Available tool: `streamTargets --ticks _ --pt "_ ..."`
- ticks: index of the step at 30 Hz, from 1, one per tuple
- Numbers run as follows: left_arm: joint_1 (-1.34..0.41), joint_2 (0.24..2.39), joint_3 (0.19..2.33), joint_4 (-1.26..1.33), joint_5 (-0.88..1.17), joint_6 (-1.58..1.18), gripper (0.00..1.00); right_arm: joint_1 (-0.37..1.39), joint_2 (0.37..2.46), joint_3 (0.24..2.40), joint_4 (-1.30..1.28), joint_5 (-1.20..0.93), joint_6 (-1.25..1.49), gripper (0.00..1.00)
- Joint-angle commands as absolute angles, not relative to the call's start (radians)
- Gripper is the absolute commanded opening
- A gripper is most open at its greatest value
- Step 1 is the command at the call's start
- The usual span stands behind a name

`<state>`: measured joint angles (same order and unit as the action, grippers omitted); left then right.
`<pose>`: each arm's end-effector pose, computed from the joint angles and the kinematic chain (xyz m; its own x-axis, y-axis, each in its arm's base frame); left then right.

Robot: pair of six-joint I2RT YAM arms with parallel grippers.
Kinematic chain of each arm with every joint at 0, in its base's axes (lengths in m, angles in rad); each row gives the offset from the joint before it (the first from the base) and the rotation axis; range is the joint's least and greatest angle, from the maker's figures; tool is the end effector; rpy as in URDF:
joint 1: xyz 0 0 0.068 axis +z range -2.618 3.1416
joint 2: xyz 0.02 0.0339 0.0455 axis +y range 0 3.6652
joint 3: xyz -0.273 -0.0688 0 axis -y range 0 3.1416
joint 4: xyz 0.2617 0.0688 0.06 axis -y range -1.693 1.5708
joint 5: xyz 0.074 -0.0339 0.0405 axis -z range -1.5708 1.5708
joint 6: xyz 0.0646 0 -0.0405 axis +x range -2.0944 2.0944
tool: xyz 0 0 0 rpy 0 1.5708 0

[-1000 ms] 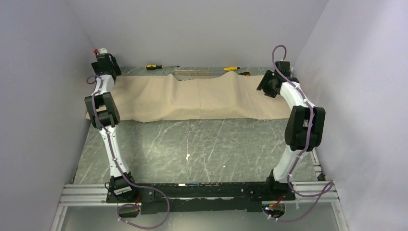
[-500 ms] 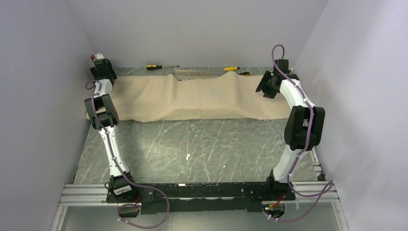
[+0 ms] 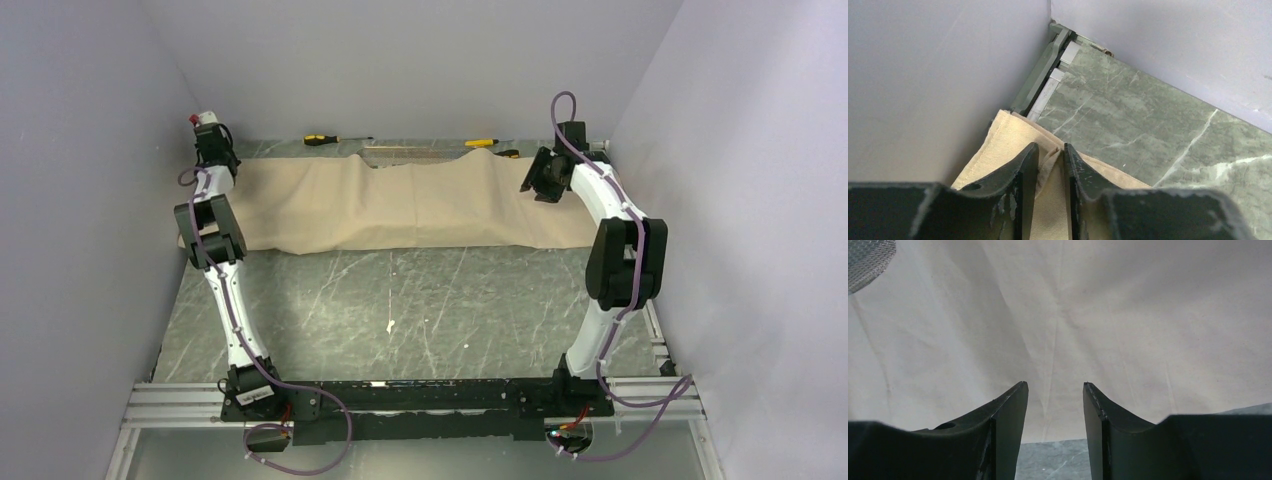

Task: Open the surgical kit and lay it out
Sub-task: Open the surgical kit at the center of the board.

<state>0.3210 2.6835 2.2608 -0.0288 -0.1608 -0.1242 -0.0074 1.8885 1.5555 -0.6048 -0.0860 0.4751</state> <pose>0.6155 0.2156 0.1215 -0.3553 -0.2470 -0.9015 -0.4960 0.8673 -0.0421 0.4541 0.0022 0.2324 -0.7368 0.4612 -0.4944 0.3302 0.8835 0.3322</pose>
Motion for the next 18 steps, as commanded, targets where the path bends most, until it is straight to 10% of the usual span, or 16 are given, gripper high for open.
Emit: streamTargets --ticks 1,6,18 --pt "0.323 2.574 2.246 -0.008 -0.142 -0.093 0.26 -0.005 1.890 1.603 -0.612 -0.068 0.488 0.48" --pt "0.324 2.540 2.239 -0.008 -0.144 -0.087 0.00 -0.005 1.891 1.615 -0.626 -0.063 0.487 0.48" --pt "0.323 2.319 2.054 0.028 -0.204 -0.100 0.00 -0.005 1.905 1.640 -0.624 -0.059 0.497 0.48"
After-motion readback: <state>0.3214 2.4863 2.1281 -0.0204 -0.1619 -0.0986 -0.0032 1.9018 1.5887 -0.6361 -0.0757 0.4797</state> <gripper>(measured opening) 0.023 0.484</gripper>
